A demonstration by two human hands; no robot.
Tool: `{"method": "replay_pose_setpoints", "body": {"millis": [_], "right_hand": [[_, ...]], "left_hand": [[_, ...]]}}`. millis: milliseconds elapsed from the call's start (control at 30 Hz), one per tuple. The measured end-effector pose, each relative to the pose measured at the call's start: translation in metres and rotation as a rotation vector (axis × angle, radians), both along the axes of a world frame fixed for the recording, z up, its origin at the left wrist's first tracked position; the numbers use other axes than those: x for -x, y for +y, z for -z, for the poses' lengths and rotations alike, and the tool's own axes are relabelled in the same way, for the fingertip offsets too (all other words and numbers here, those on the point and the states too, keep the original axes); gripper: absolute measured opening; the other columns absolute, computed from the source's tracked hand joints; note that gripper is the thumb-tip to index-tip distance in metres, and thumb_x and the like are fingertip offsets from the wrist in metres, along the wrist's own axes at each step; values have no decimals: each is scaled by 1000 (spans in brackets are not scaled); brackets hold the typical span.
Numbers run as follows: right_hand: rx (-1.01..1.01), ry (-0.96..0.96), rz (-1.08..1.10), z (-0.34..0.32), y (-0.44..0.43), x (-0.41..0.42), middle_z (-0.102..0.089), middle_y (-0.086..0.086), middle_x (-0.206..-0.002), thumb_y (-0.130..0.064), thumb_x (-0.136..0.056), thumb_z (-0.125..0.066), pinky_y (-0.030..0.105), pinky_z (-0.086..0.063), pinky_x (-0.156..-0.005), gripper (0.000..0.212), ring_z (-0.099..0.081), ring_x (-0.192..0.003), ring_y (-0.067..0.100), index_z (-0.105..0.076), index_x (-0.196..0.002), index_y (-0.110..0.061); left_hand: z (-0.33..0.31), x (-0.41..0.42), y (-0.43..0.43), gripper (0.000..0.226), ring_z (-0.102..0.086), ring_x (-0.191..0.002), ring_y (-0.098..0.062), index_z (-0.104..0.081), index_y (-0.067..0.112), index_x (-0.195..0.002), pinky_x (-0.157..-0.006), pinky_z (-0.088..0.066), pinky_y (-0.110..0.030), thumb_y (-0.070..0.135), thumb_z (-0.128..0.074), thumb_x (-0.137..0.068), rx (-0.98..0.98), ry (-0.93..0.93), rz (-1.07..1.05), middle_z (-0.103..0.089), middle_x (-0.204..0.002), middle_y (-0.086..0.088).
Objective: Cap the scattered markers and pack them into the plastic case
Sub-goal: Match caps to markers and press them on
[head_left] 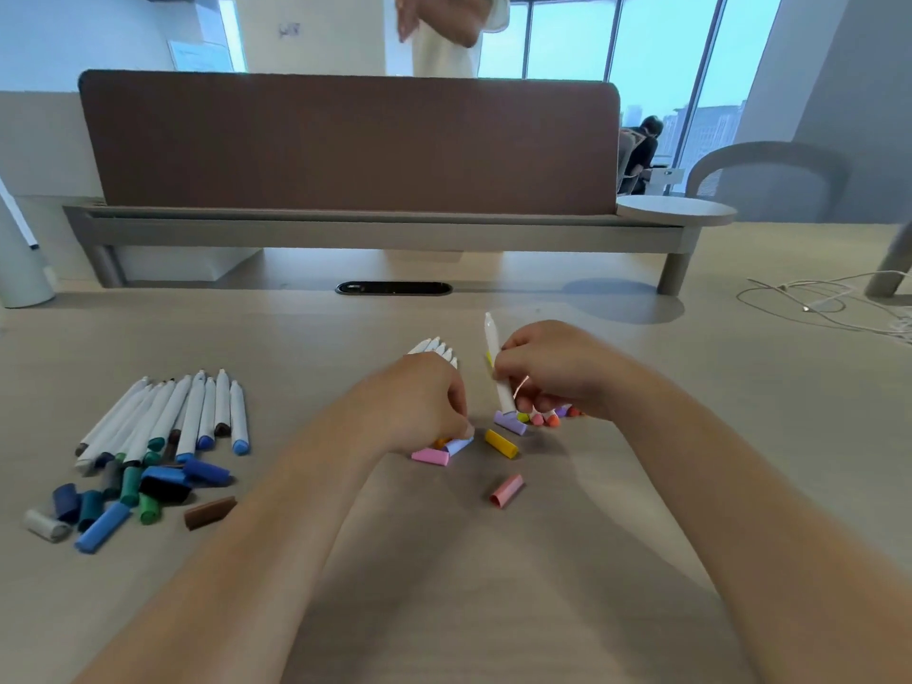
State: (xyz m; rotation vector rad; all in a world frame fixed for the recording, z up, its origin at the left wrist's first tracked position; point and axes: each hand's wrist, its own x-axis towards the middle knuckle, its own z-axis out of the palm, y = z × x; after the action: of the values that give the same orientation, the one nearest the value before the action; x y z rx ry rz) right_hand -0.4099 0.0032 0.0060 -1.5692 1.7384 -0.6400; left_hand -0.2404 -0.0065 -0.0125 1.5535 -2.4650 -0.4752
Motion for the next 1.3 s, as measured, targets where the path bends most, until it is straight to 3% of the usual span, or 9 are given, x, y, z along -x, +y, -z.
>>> {"method": "replay_pose_setpoints", "body": {"millis": [67, 167, 233, 433, 567, 700, 800, 1000, 1300], "right_hand": [[13, -39, -6, 3, 3, 1, -57, 14, -55, -11, -83, -53, 21, -27, -42, 7, -41, -45, 22, -56, -80, -6], [52, -64, 3, 6, 6, 1, -56, 15, -55, -12, -87, -54, 18, -28, -40, 10, -41, -43, 22, -56, -80, -5], [91, -76, 16, 7, 8, 2, -55, 13, -53, -14, -90, -55, 14, -27, -37, 15, -41, -37, 19, -54, -77, -6], [161, -101, 34, 5, 11, 2, -52, 9, -51, -15, -91, -56, 13, -28, -32, 19, -39, -30, 11, -53, -75, -6], [154, -134, -10, 6, 11, 0, -55, 10, -53, -13, -90, -55, 20, -36, -37, 15, -49, -37, 15, -58, -84, 0], [143, -201, -109, 6, 13, -5, -59, 16, -59, -9, -92, -54, 22, -37, -38, 16, -54, -42, 21, -58, -94, 6], [104, -217, -197, 6, 18, -11, -55, 14, -61, -8, -91, -57, 28, -40, -46, 9, -52, -46, 21, -60, -89, 0], [51, -196, -288, 2, 24, -19, -49, 0, -51, -6, -89, -58, 24, -36, -45, 10, -43, -42, 13, -58, -79, -6], [23, -197, -297, 0, 25, -19, -49, -2, -49, -8, -88, -61, 25, -38, -46, 10, -42, -41, 12, -57, -79, -7]], "left_hand": [[2, 2, 2, 16, -57, -95, -15, -73, 15, -83, -60, -34, -16, 32, -71, -84, 7, -39, -5, -67, -100, -2], [3, 4, 5, 24, -65, -72, -17, -74, 12, -79, -56, -43, -20, 35, -70, -82, -44, -77, -2, -75, -80, -2], [4, 6, 7, 27, -69, -74, -19, -74, 12, -77, -56, -43, -22, 37, -68, -82, -36, -133, 2, -74, -74, -3], [4, 9, 8, 33, -55, -59, -10, -72, 9, -74, -58, -41, -22, 35, -61, -90, -9, -143, -12, -71, -68, -4], [-4, 1, -3, 32, -49, -54, -16, -69, 9, -67, -48, -35, -22, 29, -61, -90, 48, 272, -173, -59, -65, -12], [-3, -8, -14, 20, -43, -49, -14, -67, 3, -69, -39, -32, -17, 11, -64, -87, -245, 991, -335, -56, -60, -7], [-1, -9, -17, 14, -40, -50, -12, -66, 3, -75, -39, -27, -19, 5, -63, -88, -370, 1270, -370, -59, -64, -7], [-1, -12, -20, 12, -47, -52, -13, -69, 3, -95, -45, -33, -23, 2, -59, -91, -358, 1412, -355, -65, -70, -5], [-2, -8, -15, 20, -52, -57, -17, -72, 13, -78, -52, -35, -28, 6, -60, -93, -311, 1377, -346, -71, -74, -8]]}}
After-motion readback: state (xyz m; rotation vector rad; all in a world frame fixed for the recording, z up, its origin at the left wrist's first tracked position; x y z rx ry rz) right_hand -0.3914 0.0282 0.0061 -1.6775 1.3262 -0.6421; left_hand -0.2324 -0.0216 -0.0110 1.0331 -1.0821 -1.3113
